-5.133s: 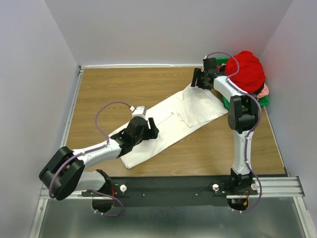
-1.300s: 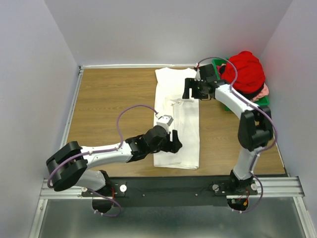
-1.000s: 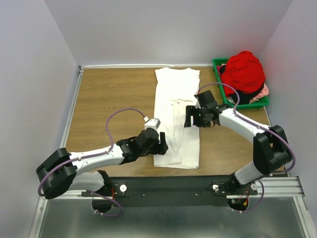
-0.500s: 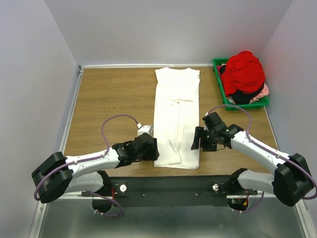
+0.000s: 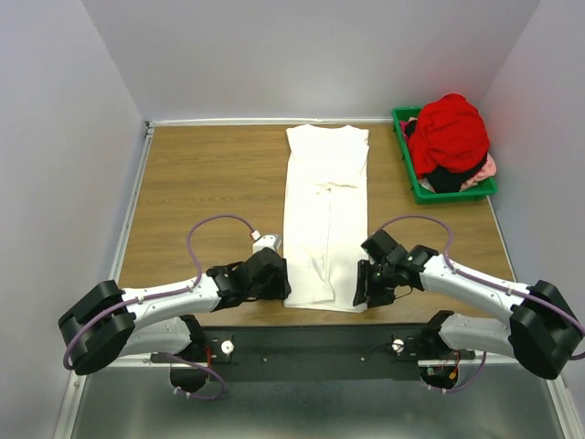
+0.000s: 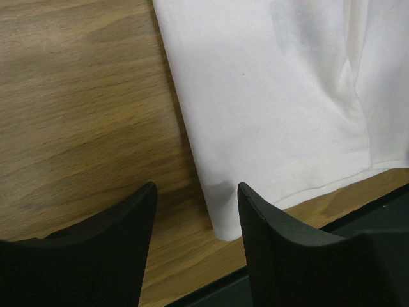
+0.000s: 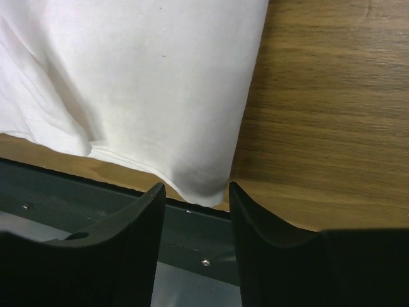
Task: Fold and stack the t-shirts
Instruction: Fold the tshirt
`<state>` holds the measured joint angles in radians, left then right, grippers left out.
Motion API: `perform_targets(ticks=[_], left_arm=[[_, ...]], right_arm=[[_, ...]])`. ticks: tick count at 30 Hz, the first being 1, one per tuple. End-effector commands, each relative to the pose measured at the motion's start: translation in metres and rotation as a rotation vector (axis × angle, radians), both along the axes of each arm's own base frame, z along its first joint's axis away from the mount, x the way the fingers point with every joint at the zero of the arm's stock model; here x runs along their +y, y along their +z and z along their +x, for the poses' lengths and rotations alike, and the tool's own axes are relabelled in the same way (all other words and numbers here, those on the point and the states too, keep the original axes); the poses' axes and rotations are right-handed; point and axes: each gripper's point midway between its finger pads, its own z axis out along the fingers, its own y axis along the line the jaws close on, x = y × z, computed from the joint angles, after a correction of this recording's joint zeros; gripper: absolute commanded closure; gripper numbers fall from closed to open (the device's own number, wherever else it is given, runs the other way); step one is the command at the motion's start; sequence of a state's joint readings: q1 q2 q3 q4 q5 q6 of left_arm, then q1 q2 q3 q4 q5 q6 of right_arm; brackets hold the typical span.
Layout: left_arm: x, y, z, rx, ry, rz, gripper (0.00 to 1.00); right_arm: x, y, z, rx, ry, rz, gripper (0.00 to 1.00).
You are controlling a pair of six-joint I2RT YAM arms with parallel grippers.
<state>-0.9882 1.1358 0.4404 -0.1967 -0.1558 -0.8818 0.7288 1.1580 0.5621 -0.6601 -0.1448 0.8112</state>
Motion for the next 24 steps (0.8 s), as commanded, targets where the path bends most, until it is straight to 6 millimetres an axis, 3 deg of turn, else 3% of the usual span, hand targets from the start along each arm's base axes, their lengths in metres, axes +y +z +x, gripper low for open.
perform_targets(ticks=[1, 5, 8, 14, 19, 24], left_arm=[[0.000, -0.003, -0.006, 0.024, -0.005, -0.021, 0.39], [-0.001, -0.006, -0.008, 0.035, -0.010, -0.025, 0.39], [-0.001, -0.009, -0.010, 0.046, -0.016, -0.025, 0.40], [-0.003, -0.010, -0.013, 0.060, -0.027, -0.035, 0.48], [-0.003, -0.012, -0.018, 0.082, -0.033, -0.041, 0.57], [-0.005, -0.011, -0.023, 0.093, -0.041, -0.056, 0.59]], right_arm=[[-0.007, -0.006, -0.009, 0.029, -0.020, -0.034, 0.51], [-0.011, -0.011, -0.007, 0.025, -0.027, -0.063, 0.64], [-0.015, -0.014, -0.006, 0.019, -0.029, -0.084, 0.69], [-0.016, -0.017, -0.007, 0.020, -0.028, -0.092, 0.86], [-0.016, -0.018, -0.006, 0.020, -0.025, -0.094, 0.88], [-0.015, -0.018, -0.005, 0.020, -0.020, -0.093, 0.88]])
